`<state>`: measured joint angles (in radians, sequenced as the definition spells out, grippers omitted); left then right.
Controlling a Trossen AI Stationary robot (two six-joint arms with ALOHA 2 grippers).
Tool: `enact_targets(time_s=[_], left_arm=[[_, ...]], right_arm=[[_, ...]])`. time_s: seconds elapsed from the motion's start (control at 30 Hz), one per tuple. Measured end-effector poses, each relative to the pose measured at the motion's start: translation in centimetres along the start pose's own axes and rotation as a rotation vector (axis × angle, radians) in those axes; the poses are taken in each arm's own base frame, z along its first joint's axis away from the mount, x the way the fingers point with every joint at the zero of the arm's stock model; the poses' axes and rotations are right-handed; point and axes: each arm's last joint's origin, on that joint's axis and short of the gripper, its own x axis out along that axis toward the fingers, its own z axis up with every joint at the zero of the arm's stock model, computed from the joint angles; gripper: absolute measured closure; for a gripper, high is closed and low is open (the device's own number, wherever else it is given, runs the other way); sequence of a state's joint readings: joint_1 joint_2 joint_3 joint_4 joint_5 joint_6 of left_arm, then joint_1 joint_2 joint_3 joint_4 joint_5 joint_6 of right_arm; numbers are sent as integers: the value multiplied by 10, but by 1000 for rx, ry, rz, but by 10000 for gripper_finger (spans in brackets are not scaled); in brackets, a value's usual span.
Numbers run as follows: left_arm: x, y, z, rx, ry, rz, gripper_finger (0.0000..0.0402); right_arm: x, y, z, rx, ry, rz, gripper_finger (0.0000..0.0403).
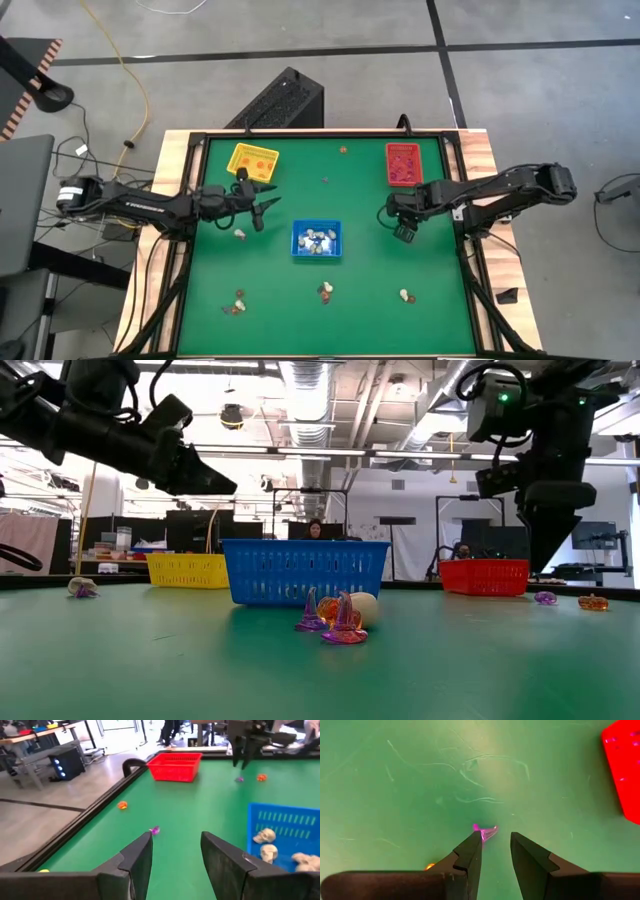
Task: Sort Halloween decoration
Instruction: Put the purple witch hat toy into the red bin
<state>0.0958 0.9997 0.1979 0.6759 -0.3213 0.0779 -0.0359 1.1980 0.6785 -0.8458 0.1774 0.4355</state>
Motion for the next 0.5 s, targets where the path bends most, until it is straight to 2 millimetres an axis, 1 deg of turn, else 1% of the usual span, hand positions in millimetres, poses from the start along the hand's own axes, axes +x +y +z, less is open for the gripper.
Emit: enact_targets(time_s=[0.33,0.43,0.5], left_arm=[[1,3,2,4,-21,-40,244],[1,3,2,7,-22,-40,244],[1,3,2,7,-22,-40,244]], right_arm=[[-2,12,-5,-67,-1,35,269],[5,16,-9,-120,-23,50,272],[13,16,-15,-148,-32,46,278]])
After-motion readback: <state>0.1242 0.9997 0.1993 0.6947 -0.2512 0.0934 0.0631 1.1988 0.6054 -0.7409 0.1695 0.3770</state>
